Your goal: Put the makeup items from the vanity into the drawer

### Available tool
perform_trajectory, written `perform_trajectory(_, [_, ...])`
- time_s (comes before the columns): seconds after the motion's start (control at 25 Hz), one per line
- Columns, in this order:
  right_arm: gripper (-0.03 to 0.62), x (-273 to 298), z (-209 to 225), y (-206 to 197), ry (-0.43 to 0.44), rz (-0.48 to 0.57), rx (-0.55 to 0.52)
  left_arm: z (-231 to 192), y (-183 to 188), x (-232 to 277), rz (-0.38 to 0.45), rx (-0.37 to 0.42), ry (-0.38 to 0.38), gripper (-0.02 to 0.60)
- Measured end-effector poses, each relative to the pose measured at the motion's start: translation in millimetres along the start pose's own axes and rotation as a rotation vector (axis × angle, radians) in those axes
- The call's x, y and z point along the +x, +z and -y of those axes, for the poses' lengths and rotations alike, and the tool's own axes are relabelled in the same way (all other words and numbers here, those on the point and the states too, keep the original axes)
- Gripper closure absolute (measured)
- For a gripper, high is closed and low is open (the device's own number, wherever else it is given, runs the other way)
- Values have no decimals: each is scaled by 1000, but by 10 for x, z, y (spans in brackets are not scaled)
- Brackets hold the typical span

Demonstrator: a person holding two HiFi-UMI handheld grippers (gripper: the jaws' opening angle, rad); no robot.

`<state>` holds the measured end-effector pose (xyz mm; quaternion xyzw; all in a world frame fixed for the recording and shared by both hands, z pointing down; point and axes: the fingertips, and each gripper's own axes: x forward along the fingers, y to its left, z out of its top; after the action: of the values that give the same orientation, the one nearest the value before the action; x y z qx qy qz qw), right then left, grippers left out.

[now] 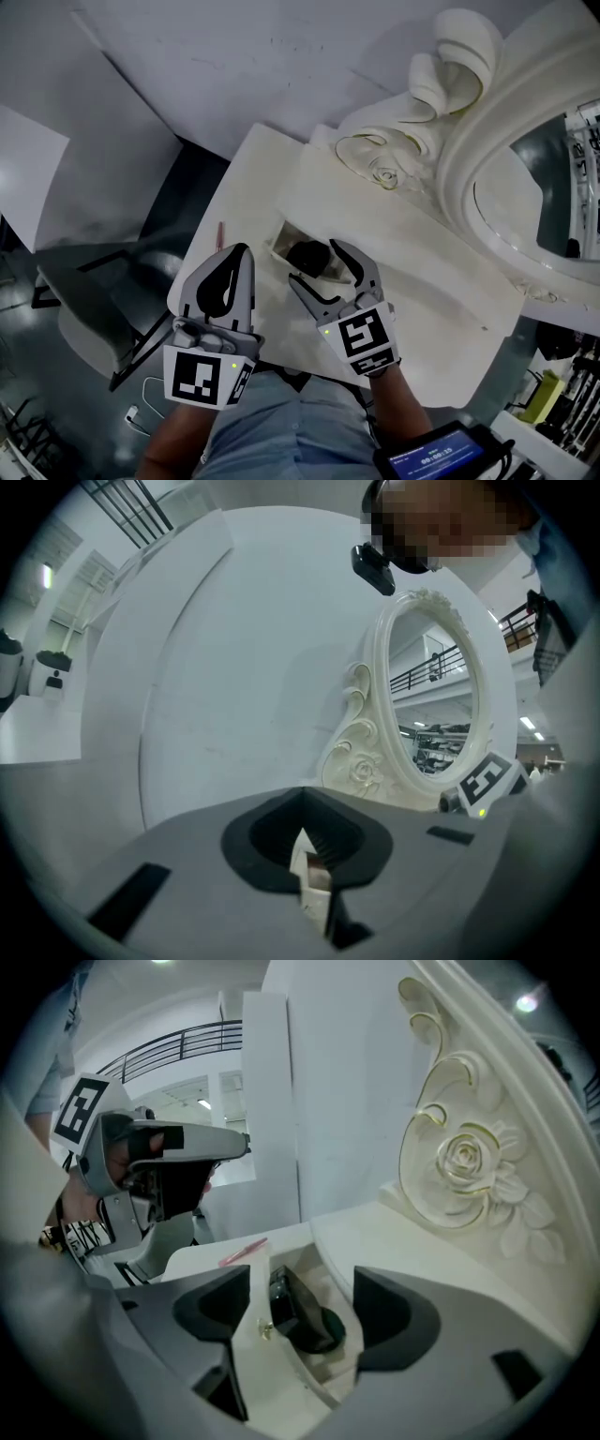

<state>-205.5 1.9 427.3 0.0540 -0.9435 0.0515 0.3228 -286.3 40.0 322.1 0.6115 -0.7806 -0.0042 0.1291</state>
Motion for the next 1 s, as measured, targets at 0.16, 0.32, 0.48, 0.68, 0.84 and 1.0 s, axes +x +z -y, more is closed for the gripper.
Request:
perform_trajectory(0.16, [247, -20, 81, -12, -54, -5, -2, 11, 11, -8, 4, 0, -7, 583])
perform_trajectory(0.32, [266, -105, 278, 15, -216, -7, -69, 0, 17, -32, 4, 4, -12, 583])
perform_trajectory(0.48, [293, -167, 434, 71, -339, 4, -113, -30, 13, -34, 1, 1, -8, 583])
perform_trajectory(0.68, [295, -222, 531, 50, -394, 9, -100, 2, 11, -18, 5, -2, -20, 583])
perform_trajectory(0.84, [293, -291, 491, 105, -375, 75, -63, 36, 0, -13, 1, 3, -31, 583])
perform_trajectory(1.0, [295, -360, 463, 72, -387, 82, -73, 78, 35, -16, 3, 15, -29, 583])
